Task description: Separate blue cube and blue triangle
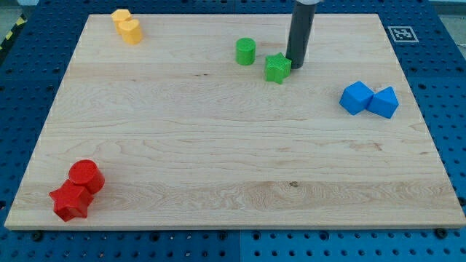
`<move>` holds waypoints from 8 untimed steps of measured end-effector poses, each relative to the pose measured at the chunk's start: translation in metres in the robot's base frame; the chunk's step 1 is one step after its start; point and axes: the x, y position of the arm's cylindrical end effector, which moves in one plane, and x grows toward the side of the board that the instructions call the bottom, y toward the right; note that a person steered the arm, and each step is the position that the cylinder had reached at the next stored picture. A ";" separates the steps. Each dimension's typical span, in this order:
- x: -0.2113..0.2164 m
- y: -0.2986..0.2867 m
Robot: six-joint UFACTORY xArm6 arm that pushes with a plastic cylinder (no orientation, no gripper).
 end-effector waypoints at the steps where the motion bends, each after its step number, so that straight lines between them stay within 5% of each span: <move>1: 0.022 0.040; 4: 0.066 0.231; 6: 0.128 0.186; 8: 0.121 0.179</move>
